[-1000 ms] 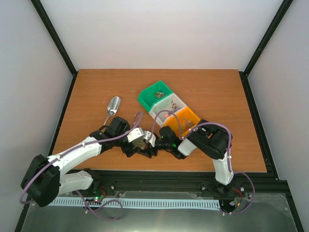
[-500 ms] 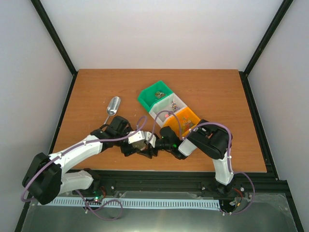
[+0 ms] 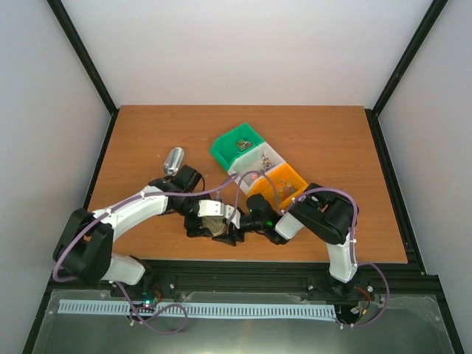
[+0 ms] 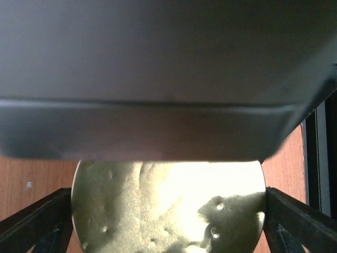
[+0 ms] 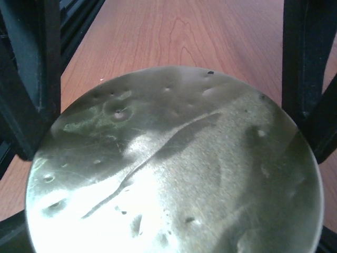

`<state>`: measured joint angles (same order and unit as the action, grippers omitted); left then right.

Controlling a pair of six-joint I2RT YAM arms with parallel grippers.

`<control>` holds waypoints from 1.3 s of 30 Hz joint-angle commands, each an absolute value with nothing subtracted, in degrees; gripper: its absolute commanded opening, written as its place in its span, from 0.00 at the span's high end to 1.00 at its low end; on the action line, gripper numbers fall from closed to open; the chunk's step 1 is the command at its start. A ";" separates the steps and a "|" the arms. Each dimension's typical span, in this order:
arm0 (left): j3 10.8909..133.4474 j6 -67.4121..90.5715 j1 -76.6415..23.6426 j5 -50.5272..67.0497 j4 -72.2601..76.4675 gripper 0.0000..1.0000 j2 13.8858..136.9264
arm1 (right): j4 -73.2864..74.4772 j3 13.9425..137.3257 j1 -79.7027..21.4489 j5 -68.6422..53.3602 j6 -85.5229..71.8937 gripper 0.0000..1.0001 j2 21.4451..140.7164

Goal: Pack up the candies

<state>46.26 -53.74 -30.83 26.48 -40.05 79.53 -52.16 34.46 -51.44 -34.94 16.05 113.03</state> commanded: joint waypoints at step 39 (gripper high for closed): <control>39.07 -41.06 -34.95 23.94 -33.88 0.14 70.95 | -47.84 33.33 -52.31 -33.07 16.61 0.52 114.08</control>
<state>37.80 -28.88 -35.42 17.04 -27.11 70.72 -53.15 35.42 -52.10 -29.28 12.71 113.62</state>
